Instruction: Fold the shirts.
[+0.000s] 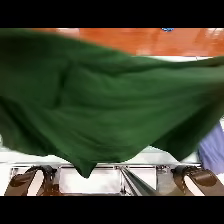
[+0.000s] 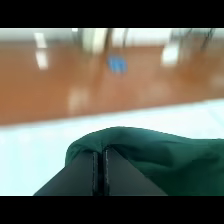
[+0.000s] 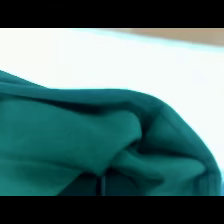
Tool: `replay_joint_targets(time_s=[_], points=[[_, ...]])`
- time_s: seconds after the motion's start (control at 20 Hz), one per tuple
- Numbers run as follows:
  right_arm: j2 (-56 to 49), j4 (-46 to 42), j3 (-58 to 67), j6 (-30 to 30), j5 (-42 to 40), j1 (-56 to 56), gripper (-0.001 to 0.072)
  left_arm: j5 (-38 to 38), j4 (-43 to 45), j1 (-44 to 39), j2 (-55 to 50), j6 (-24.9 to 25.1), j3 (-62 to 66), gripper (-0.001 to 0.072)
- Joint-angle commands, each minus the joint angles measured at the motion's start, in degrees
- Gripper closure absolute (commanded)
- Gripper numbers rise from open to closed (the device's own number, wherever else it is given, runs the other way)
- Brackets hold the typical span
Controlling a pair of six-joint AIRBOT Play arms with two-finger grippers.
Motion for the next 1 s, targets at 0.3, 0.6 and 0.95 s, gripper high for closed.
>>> replay_joint_targets(time_s=[0.3, 0.6, 0.95], points=[[-32.96, 5.4, -14.45, -1.01, -32.92, -0.15, 0.0686, 17.44, -1.07, -0.63, -31.8, 4.61, -13.77, 0.0689], [-59.06, 13.68, 4.72, -0.68, -32.22, -0.85, 0.0685, 15.74, -8.2, -0.63, -54.07, 4.37, -1.53, 0.0685], [-58.73, 22.21, 12.57, -2.51, -12.72, -12.96, 0.031, -2.05, -0.92, 7.13, -58.27, -1.46, -0.11, 0.0199]])
